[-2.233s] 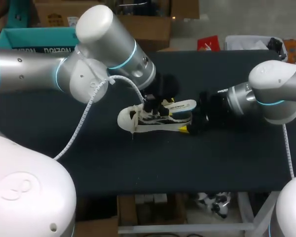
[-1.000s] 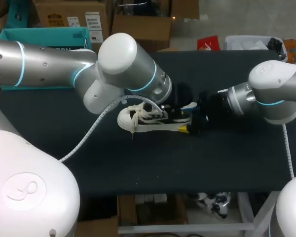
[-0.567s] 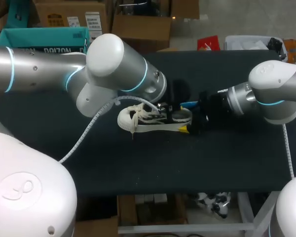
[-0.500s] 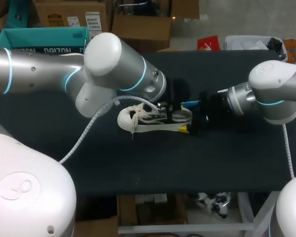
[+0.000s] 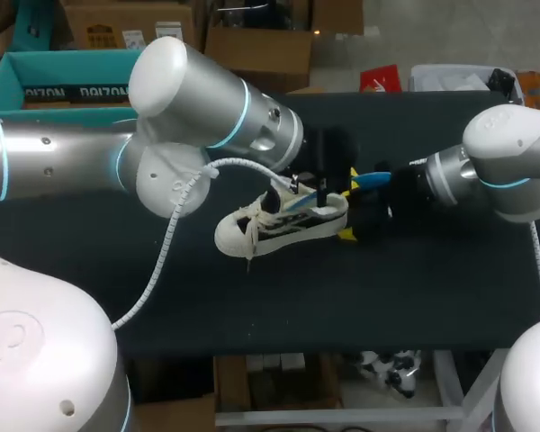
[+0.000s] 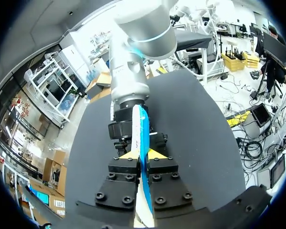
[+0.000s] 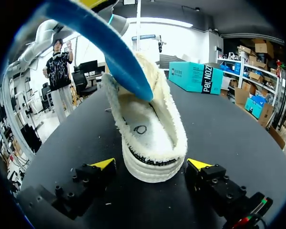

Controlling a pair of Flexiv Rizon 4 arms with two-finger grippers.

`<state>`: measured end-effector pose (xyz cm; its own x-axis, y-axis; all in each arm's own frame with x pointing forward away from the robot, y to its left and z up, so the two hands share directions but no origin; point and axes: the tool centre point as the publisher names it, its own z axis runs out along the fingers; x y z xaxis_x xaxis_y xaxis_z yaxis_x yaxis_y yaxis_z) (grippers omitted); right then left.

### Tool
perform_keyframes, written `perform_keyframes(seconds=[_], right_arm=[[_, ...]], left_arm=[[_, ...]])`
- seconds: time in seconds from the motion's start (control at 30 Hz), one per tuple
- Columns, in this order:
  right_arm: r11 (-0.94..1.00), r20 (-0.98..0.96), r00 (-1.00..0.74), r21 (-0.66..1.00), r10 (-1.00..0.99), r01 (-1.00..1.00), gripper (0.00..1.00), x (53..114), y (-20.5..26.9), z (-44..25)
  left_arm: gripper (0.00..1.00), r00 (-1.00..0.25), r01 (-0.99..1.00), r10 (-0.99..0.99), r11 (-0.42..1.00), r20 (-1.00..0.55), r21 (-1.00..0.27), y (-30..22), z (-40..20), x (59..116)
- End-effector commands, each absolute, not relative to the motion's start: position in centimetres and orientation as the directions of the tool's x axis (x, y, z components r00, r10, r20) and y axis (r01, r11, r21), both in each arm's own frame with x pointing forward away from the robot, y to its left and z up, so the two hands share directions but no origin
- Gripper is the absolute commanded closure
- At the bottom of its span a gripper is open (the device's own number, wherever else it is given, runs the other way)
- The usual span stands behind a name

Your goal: Open the shoe tongue, take the insole out of the shoe, put the insole back into the shoe, and pack the shoe into the shoebox

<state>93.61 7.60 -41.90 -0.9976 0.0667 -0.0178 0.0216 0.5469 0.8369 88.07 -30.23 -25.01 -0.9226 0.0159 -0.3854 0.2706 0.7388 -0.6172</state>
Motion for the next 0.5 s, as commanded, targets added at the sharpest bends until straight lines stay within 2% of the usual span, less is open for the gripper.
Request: perform_keyframes(seconds=[0.03, 0.3, 0.5], right_arm=[[0.553, -0.022, -0.997, 0.833, 0.076, 0.024, 0.00, 92.6, 6.3, -41.1], [0.613, -0.025, -0.999, 0.790, 0.039, 0.004, 0.00, 92.9, 4.1, -38.8], [0.659, -0.038, -0.999, 0.751, -0.020, -0.042, 0.00, 94.2, 2.6, -36.6]], left_arm=[[1.00, -0.921, 0.278, 0.010, 0.717, -0.390, -0.639, -30.6, -24.8, 87.3], [1.00, -0.936, 0.261, -0.012, 0.647, -0.352, -0.716, -30.4, -22.6, 86.4], [1.00, -0.964, 0.220, -0.004, 0.550, -0.266, -0.805, -29.6, -20.0, 86.3]])
